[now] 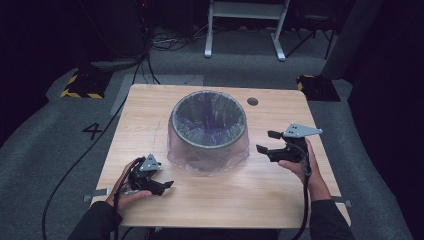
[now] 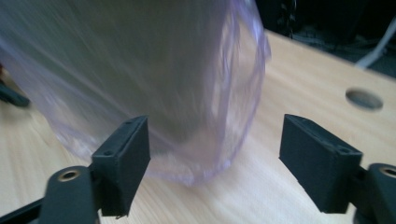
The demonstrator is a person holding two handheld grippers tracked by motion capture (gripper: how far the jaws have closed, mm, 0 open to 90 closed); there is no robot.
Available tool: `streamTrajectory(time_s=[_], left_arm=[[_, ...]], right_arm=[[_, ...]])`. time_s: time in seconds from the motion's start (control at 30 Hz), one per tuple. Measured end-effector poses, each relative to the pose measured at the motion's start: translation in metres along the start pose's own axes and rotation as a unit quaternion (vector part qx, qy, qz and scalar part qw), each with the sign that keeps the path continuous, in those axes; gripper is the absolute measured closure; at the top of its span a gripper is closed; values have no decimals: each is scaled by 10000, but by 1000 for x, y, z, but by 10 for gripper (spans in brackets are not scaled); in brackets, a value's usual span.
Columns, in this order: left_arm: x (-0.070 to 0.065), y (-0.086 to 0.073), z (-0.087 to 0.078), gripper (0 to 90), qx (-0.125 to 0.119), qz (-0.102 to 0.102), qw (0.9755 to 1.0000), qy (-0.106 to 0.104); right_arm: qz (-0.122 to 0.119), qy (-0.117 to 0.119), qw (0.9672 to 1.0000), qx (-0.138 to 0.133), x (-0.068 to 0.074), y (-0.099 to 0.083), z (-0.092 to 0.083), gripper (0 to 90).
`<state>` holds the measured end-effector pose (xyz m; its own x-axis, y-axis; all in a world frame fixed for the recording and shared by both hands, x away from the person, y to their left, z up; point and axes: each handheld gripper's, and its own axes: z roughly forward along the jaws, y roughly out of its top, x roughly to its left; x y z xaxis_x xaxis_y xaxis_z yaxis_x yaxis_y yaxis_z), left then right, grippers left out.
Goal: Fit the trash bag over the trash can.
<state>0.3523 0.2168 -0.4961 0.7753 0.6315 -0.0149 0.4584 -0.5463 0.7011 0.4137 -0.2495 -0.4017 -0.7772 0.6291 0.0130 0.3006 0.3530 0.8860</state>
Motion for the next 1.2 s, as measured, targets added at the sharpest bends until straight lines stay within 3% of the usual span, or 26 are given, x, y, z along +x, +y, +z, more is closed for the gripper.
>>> streamTrajectory(time_s=[0.17,0.47,0.8,1.03,1.2], left_arm=[[-2,-2,1,156,57,-14,10000,22],[-2,-4,5,152,25,-19,10000,22],[-1,-6,5,140,-61,24,10000,5],[-1,-6,5,140,-55,22,10000,10],[-1,-6,5,139,-56,30,10000,10]], right_arm=[[-110,101,9995,-264,5,31,-9,215],[-383,151,9984,-393,16,83,-7,201],[-715,235,9971,-109,33,117,24,198],[-906,123,9956,192,45,139,49,204],[-910,142,9948,442,47,146,68,207]])
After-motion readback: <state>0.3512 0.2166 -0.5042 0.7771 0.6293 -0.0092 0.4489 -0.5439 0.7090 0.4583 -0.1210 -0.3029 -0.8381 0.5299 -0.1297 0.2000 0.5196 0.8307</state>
